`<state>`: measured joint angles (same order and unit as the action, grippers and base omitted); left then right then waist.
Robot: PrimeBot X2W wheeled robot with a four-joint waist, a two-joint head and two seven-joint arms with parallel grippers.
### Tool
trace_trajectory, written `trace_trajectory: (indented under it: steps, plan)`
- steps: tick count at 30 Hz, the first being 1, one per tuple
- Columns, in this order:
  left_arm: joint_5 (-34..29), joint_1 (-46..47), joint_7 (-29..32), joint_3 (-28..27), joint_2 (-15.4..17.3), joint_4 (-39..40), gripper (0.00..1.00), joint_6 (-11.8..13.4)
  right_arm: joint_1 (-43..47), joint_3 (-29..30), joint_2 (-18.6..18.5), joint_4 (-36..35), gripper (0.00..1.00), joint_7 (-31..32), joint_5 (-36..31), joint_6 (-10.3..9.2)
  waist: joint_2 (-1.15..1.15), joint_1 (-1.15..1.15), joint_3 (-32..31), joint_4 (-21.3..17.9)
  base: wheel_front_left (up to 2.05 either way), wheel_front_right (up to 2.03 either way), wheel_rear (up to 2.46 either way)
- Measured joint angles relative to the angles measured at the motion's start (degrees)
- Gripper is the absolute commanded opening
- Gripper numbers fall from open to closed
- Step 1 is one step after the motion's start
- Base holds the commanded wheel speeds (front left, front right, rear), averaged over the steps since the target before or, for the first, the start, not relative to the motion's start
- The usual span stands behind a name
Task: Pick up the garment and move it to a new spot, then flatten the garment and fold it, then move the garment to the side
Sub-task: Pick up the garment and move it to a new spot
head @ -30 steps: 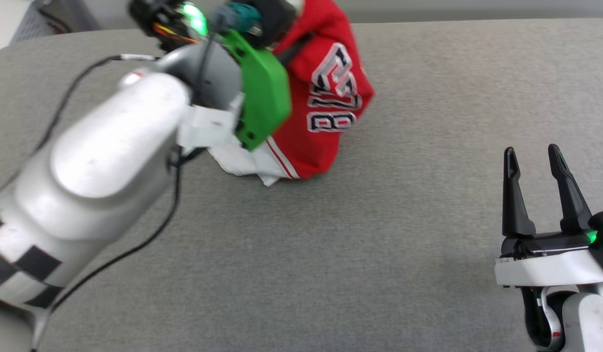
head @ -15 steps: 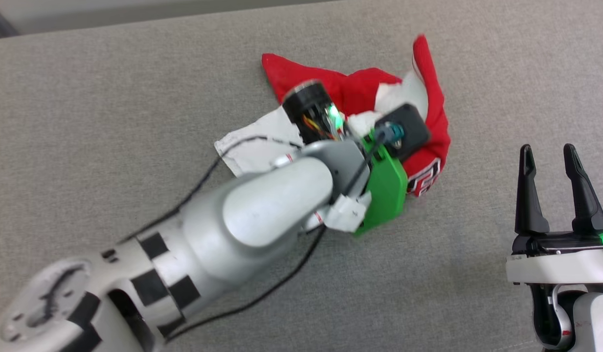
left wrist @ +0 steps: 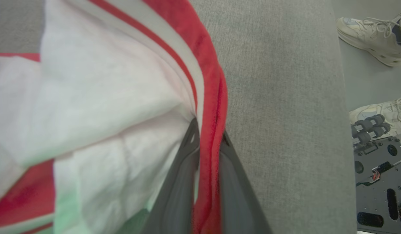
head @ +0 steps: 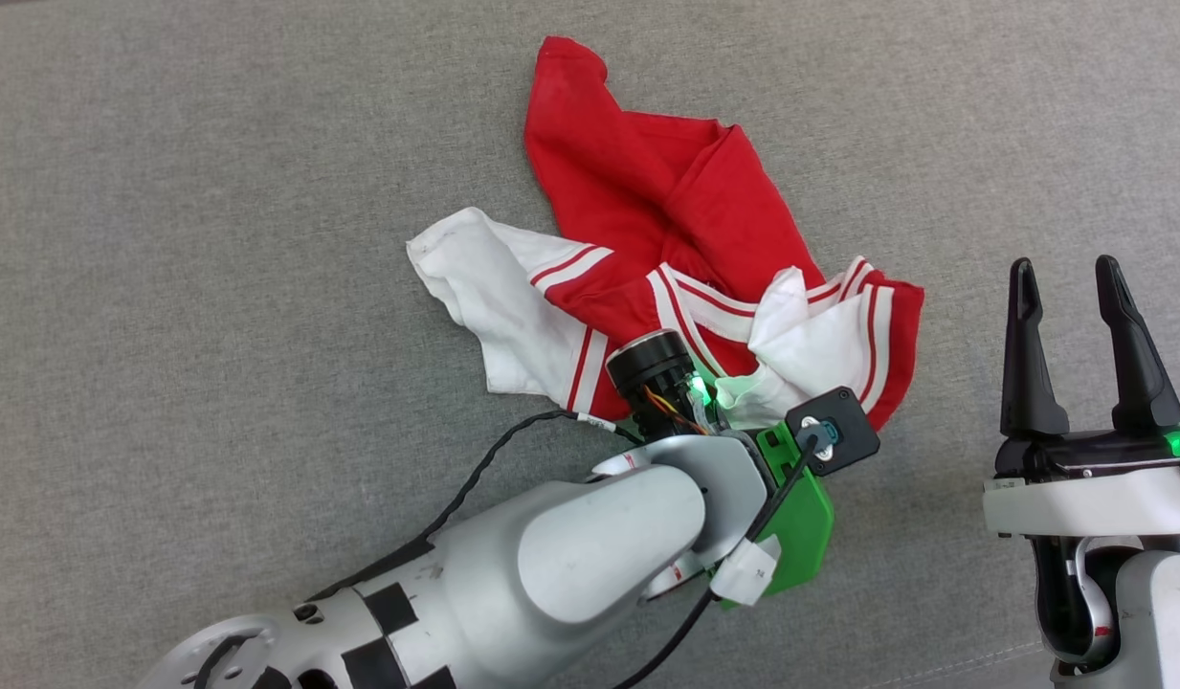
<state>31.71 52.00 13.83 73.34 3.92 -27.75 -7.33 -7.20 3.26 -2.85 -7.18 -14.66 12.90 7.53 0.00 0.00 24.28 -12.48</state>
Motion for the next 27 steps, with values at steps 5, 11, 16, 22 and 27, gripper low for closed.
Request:
trace_trajectory:
  steps: [5,11,16,22,27]
  plan:
    - [0.21,0.51,-6.52,0.13,-0.37,-1.18,1.0,0.0,0.01,0.38,0.0,0.54,1.0,0.0,-0.14,0.0,0.0,0.01,-0.93,0.42,0.0,0.0,0.0]
    - [0.66,3.87,-19.25,-1.21,-0.79,-2.99,1.0,0.18,0.81,0.75,-0.01,0.67,1.0,0.0,-1.11,0.0,0.0,0.0,-3.99,2.13,0.0,0.0,0.0]
    - [0.67,4.1,-25.95,-4.8,-0.76,-4.6,1.0,3.88,2.86,0.81,0.0,0.81,1.0,0.0,-1.81,0.0,0.0,0.01,-7.21,4.24,0.0,0.0,0.0]
    - [0.79,1.85,-28.35,-11.25,3.54,-3.0,1.0,9.73,4.77,0.8,0.0,0.96,1.0,0.0,-2.34,0.0,0.0,0.0,-10.62,7.03,0.0,0.0,0.0]
    - [1.46,-3.46,-28.49,-19.09,9.37,2.46,1.0,14.36,5.98,1.03,0.01,0.98,1.0,0.0,-2.75,0.0,0.0,0.0,-12.92,9.44,0.0,0.0,0.0]
